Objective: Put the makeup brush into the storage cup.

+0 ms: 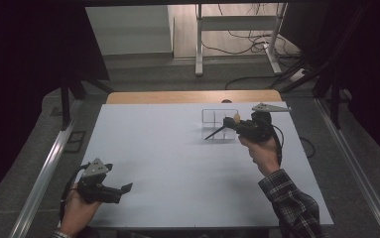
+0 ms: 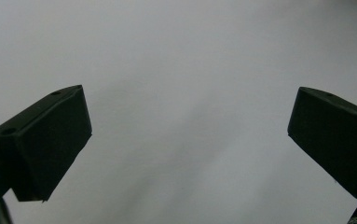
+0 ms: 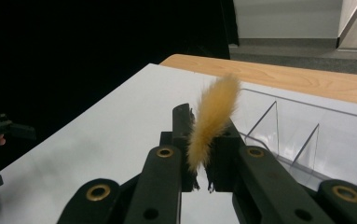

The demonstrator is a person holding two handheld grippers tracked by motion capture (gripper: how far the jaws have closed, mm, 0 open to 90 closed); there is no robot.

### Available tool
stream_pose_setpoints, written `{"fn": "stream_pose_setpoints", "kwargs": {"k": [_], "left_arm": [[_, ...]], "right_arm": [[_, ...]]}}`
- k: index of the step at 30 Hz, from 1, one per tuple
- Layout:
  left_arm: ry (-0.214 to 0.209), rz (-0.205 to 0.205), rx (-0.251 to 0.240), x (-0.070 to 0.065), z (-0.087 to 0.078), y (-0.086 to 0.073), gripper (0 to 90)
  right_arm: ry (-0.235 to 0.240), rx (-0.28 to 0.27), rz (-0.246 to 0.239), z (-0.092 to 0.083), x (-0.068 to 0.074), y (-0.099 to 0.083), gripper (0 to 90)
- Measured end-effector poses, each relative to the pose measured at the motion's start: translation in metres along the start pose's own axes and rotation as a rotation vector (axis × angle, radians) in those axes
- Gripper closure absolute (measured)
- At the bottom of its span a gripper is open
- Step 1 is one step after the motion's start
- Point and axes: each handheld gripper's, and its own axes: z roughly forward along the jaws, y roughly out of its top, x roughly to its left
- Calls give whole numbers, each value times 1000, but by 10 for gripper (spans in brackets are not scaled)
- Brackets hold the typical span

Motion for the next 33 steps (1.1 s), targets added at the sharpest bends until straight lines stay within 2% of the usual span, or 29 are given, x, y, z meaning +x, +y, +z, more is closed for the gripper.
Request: {"fn": "stream_pose_setpoints", "kwargs": {"k": [13, 28, 33], "left_arm": [[17, -8, -3, 1, -5, -5, 0], [23, -11, -5, 0, -10, -8, 0], [26, -7, -6, 0, -10, -8, 0]], "right_arm": [[-11, -29, -4, 4, -4, 18, 839], [-61, -66, -17, 6, -13, 42, 839], [-79, -70, -3, 10, -19, 45, 840]]}}
